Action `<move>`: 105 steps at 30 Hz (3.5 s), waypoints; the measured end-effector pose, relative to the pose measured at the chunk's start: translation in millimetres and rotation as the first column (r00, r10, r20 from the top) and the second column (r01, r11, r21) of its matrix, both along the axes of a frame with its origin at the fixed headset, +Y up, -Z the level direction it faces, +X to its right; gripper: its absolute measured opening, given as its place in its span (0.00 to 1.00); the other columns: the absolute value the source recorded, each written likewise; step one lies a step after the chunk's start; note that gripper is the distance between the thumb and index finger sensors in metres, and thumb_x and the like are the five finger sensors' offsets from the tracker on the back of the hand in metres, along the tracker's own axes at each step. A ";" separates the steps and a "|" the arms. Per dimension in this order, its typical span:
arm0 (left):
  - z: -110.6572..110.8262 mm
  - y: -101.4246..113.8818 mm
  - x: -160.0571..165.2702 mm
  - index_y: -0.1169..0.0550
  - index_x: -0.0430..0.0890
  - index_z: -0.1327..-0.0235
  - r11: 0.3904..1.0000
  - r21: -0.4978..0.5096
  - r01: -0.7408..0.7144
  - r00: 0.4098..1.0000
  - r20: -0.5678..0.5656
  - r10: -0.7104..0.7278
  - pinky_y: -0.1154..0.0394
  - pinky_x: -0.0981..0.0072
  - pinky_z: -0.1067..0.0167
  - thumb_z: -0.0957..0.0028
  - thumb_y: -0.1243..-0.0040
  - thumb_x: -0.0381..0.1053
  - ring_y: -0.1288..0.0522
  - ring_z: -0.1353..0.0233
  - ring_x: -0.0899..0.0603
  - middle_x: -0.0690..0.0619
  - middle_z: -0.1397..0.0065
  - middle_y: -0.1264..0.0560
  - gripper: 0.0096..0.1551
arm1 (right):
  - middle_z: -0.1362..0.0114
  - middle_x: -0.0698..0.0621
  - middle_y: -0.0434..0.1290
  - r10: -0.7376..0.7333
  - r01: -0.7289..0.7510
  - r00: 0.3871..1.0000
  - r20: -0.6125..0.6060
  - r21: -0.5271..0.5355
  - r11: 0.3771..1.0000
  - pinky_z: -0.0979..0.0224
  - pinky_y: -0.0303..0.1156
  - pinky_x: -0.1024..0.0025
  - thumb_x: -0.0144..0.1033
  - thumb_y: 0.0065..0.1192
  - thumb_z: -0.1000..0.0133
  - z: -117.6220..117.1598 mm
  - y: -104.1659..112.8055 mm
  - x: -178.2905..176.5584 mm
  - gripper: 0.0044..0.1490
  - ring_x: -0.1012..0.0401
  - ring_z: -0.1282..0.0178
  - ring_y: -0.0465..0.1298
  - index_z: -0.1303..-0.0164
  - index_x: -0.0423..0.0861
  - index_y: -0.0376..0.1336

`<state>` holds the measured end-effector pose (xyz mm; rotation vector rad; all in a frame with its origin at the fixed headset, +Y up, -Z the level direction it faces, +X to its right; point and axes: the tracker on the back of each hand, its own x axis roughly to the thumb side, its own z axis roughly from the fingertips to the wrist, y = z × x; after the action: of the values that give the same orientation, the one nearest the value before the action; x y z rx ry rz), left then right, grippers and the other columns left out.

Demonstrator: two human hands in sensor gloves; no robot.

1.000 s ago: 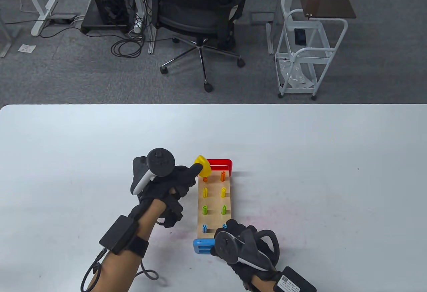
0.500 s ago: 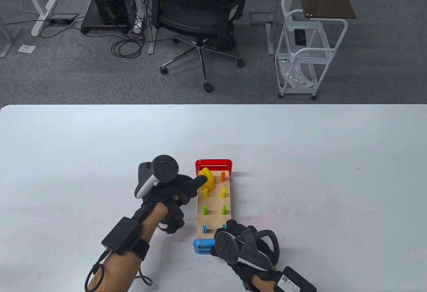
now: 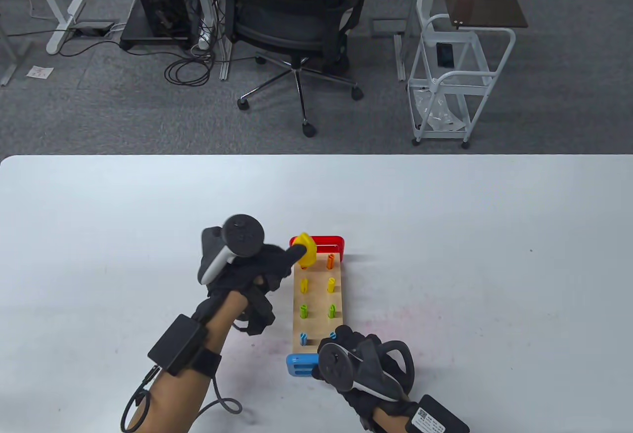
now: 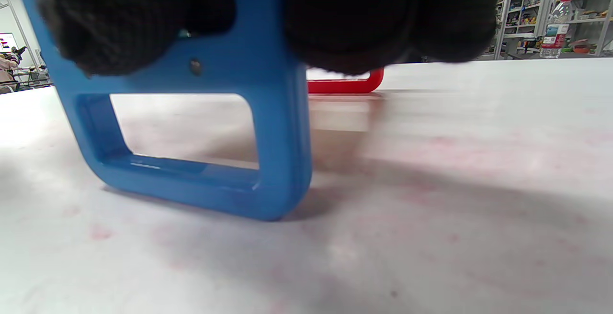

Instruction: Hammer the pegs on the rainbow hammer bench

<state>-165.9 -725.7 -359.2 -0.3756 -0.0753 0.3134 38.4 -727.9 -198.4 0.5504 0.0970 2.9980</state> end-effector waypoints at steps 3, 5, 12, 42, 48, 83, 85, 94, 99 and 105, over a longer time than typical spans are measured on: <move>1.9 -1.0 -11.7 0.03 0.39 0.69 0.883 0.060 -0.466 0.867 -0.168 0.469 0.21 0.54 0.91 0.53 0.41 0.75 0.19 0.91 0.48 0.45 0.75 0.08 0.44 | 0.41 0.47 0.70 -0.001 0.001 1.000 0.000 0.001 1.000 0.40 0.78 0.54 0.59 0.65 0.56 0.2 -0.1 0.0 0.23 0.60 0.60 0.79 0.59 0.55 0.68; 2.9 19.4 -15.5 0.08 0.50 0.61 0.924 0.087 -0.372 0.928 0.039 0.370 0.18 0.65 0.86 0.47 0.55 0.81 0.18 0.87 0.57 0.58 0.69 0.10 0.44 | 0.41 0.47 0.70 -0.002 0.002 1.000 0.000 -0.002 1.000 0.40 0.78 0.54 0.59 0.65 0.56 0.2 0.1 0.2 0.23 0.60 0.60 0.79 0.59 0.55 0.68; 46.6 152.0 -21.2 0.07 0.48 0.64 0.694 0.403 -0.597 0.795 0.179 0.580 0.19 0.63 0.88 0.49 0.53 0.81 0.19 0.89 0.55 0.56 0.72 0.10 0.44 | 0.41 0.47 0.70 0.001 -0.001 1.000 -0.003 0.001 1.000 0.40 0.78 0.54 0.59 0.65 0.56 0.2 0.7 0.3 0.23 0.60 0.61 0.79 0.59 0.55 0.68; 45.9 14.4 -0.6 0.05 0.42 0.67 0.910 0.079 -0.407 0.909 -0.063 0.412 0.20 0.57 0.89 0.51 0.47 0.77 0.18 0.90 0.50 0.49 0.73 0.09 0.44 | 0.41 0.47 0.70 0.004 -0.004 1.000 0.000 0.005 1.000 0.40 0.78 0.54 0.59 0.65 0.56 1.2 1.4 0.3 0.23 0.60 0.61 0.79 0.59 0.55 0.67; 63.5 133.9 -1.4 0.07 0.47 0.63 0.774 0.332 -0.540 0.842 0.197 0.502 0.18 0.62 0.88 0.48 0.54 0.80 0.18 0.88 0.55 0.55 0.71 0.10 0.45 | 0.41 0.47 0.70 0.002 -0.002 1.000 -0.001 0.004 1.000 0.40 0.78 0.54 0.59 0.65 0.56 0.9 1.2 0.3 0.23 0.60 0.61 0.79 0.59 0.55 0.67; 90.3 56.5 -12.0 0.07 0.45 0.64 0.844 0.191 -0.502 0.865 0.116 0.488 0.18 0.61 0.88 0.47 0.52 0.79 0.17 0.89 0.54 0.53 0.71 0.09 0.45 | 0.41 0.47 0.70 0.009 -0.009 1.000 0.001 0.011 1.000 0.41 0.78 0.55 0.59 0.64 0.56 1.2 0.9 -0.1 0.24 0.60 0.61 0.79 0.58 0.55 0.67; 100.2 112.5 -17.8 0.07 0.47 0.64 0.762 0.366 -0.534 0.844 0.178 0.505 0.18 0.62 0.88 0.48 0.54 0.80 0.17 0.88 0.55 0.55 0.71 0.09 0.45 | 0.41 0.47 0.70 0.008 -0.008 1.000 0.001 0.012 1.000 0.41 0.78 0.55 0.59 0.64 0.56 1.4 0.9 -0.3 0.24 0.60 0.61 0.79 0.58 0.55 0.67; 104.6 97.5 -12.4 0.06 0.46 0.64 0.862 0.292 -0.413 0.911 0.128 0.393 0.18 0.62 0.88 0.47 0.54 0.79 0.17 0.88 0.54 0.54 0.71 0.09 0.45 | 0.41 0.47 0.70 0.008 -0.008 1.000 0.001 0.012 1.000 0.41 0.78 0.55 0.59 0.64 0.56 1.5 1.1 -0.1 0.24 0.60 0.61 0.79 0.58 0.55 0.67; 92.0 26.8 -16.9 0.04 0.40 0.68 0.855 0.141 -0.499 0.855 -0.084 0.512 0.20 0.56 0.91 0.51 0.47 0.76 0.17 0.91 0.50 0.47 0.74 0.08 0.46 | 0.40 0.47 0.70 0.010 -0.010 1.000 0.001 0.014 1.000 0.41 0.78 0.55 0.59 0.64 0.56 1.6 0.8 -0.4 0.24 0.61 0.61 0.79 0.58 0.55 0.67; 112.6 160.0 -24.5 0.07 0.47 0.63 0.688 0.378 -0.619 0.783 0.225 0.580 0.18 0.62 0.88 0.47 0.55 0.80 0.17 0.88 0.55 0.54 0.70 0.09 0.45 | 0.41 0.47 0.70 0.008 -0.008 1.000 0.002 0.013 1.000 0.41 0.78 0.55 0.59 0.64 0.56 1.4 0.7 -0.1 0.24 0.60 0.61 0.79 0.58 0.55 0.67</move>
<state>-190.4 -565.7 -246.5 0.1036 -0.3579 0.9232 38.3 -727.2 -197.1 0.5501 0.0800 3.0084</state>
